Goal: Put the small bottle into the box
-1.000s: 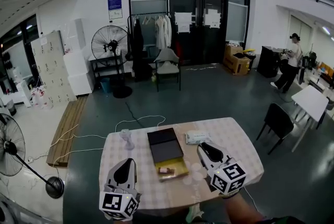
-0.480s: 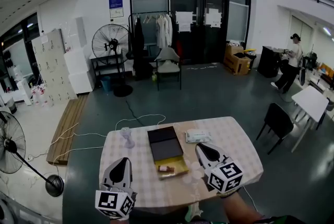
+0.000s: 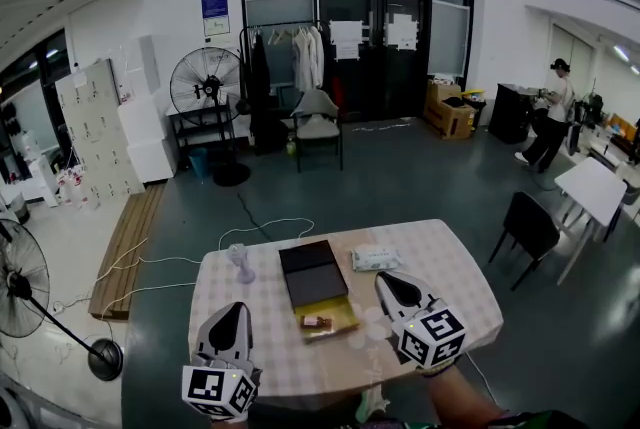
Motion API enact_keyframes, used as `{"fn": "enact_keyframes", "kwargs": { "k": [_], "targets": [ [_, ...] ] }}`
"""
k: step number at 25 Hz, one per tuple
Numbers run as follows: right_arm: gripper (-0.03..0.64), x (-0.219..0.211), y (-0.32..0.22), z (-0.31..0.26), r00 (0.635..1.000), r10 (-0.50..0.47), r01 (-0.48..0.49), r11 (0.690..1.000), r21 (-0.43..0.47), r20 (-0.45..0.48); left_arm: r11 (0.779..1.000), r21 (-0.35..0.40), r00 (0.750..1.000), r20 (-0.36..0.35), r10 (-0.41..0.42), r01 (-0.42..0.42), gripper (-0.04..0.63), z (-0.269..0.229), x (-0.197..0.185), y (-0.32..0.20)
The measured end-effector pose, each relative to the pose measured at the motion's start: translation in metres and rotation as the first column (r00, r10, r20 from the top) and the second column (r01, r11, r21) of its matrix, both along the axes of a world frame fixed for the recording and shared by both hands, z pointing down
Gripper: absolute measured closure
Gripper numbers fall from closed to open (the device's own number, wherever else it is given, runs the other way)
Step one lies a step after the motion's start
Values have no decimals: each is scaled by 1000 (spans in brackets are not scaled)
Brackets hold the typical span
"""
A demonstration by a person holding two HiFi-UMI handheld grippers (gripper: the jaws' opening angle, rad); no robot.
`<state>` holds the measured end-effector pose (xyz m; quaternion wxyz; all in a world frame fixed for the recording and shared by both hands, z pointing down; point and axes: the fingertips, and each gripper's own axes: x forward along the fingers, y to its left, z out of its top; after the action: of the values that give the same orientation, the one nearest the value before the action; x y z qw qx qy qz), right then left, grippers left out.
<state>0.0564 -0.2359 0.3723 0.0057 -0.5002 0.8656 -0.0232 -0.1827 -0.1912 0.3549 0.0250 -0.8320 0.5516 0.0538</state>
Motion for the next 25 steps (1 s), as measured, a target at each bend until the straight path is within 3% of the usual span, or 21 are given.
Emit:
{"fn": "enact_keyframes", "kwargs": {
  "k": [25],
  "targets": [
    [611, -7, 4, 7, 1000, 3, -3, 1000, -3, -12, 1000, -14, 1000, -9, -7, 7, 571, 16, -9, 6]
  ]
}}
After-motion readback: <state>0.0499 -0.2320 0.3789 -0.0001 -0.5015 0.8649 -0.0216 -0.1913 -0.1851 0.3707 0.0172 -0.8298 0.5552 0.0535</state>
